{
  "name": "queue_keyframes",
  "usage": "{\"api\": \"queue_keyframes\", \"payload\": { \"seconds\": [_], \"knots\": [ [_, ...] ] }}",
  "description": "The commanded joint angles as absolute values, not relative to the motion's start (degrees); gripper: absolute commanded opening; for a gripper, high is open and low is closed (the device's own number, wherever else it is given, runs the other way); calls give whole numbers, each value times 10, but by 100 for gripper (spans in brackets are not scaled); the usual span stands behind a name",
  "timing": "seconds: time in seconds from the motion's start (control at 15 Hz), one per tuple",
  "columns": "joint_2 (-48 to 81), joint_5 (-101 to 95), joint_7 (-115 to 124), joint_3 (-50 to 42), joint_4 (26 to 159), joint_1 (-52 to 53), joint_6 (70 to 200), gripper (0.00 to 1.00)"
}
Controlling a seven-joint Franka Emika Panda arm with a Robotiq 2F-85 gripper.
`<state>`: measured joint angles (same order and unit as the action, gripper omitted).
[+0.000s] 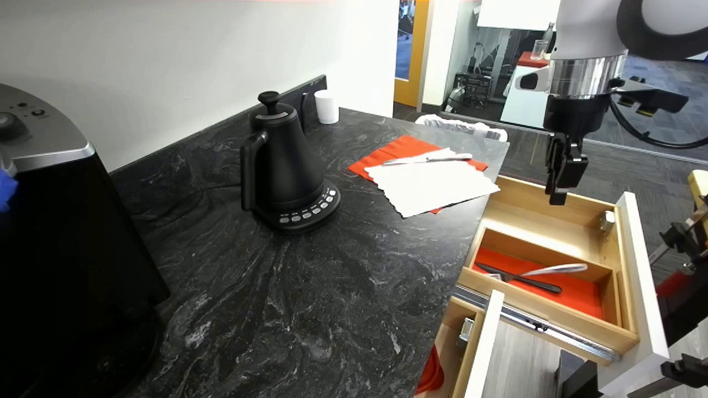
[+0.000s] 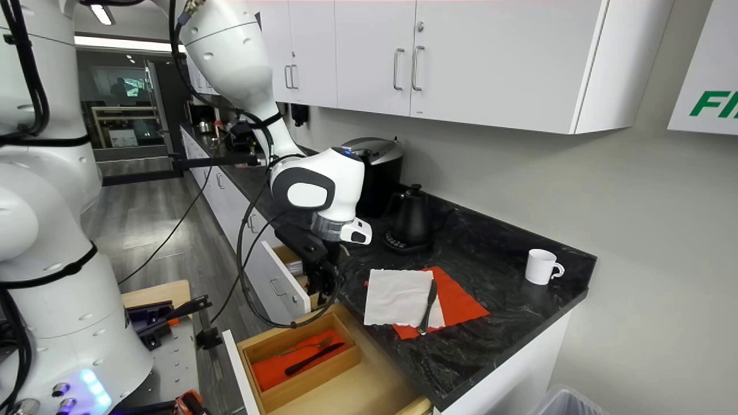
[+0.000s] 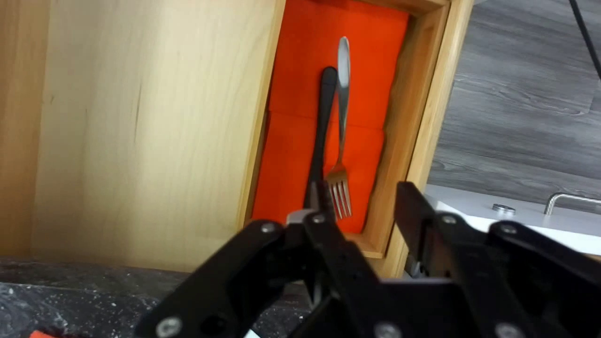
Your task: Move the cutlery from the counter to the tray in the drawer
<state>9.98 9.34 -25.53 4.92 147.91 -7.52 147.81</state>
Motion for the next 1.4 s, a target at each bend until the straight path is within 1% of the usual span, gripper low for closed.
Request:
{"api": "queue_keyframes", "payload": {
  "seconds": [0.0,0.27,0.33,0.4,0.6,1.0,1.33],
  "knots": [
    [104,74,-231,31,1469,-63,1478,70],
    [125,0,-233,5,1427,-64,1484,96],
    [134,-25,-244,0,1406,-65,1481,99],
    [145,-48,-253,-3,1384,-65,1475,100],
    [186,-84,-296,2,1321,-71,1465,100],
    [281,-87,-389,21,1202,-86,1457,100],
    [325,-95,-420,17,1128,-89,1450,100]
  ]
}}
